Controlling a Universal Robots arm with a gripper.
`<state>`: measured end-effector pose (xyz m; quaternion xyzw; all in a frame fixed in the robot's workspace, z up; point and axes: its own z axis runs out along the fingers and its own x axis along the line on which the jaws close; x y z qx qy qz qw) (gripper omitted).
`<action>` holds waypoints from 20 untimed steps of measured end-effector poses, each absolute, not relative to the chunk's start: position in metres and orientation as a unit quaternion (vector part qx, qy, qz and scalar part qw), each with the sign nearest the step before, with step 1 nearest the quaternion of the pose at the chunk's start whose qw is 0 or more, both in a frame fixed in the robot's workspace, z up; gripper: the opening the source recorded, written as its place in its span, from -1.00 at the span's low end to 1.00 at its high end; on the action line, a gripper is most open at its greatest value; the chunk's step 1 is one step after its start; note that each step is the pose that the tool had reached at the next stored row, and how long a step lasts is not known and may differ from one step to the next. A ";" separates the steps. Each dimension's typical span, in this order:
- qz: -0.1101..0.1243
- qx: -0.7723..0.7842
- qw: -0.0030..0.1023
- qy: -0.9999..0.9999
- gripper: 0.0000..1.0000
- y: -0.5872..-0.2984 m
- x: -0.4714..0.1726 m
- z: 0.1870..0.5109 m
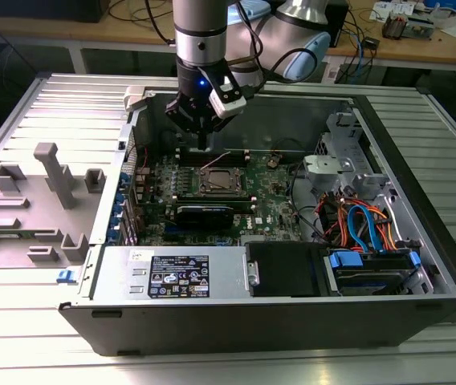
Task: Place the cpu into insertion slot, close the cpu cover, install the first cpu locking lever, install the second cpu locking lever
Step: 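Install the first cpu locking lever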
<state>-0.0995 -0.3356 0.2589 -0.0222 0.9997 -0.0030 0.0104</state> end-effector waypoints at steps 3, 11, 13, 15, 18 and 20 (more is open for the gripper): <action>-0.003 -0.022 0.010 1.000 -0.79 -0.336 -0.099 0.259; -0.003 -0.014 0.010 1.000 -0.79 -0.336 -0.097 0.252; -0.003 -0.014 0.010 1.000 -0.79 -0.336 -0.097 0.252; -0.003 -0.014 0.010 1.000 -0.79 -0.336 -0.096 0.251; 0.000 -0.014 0.010 1.000 -0.79 -0.336 -0.092 0.250; -0.008 -0.014 0.010 1.000 -0.79 -0.336 -0.091 0.250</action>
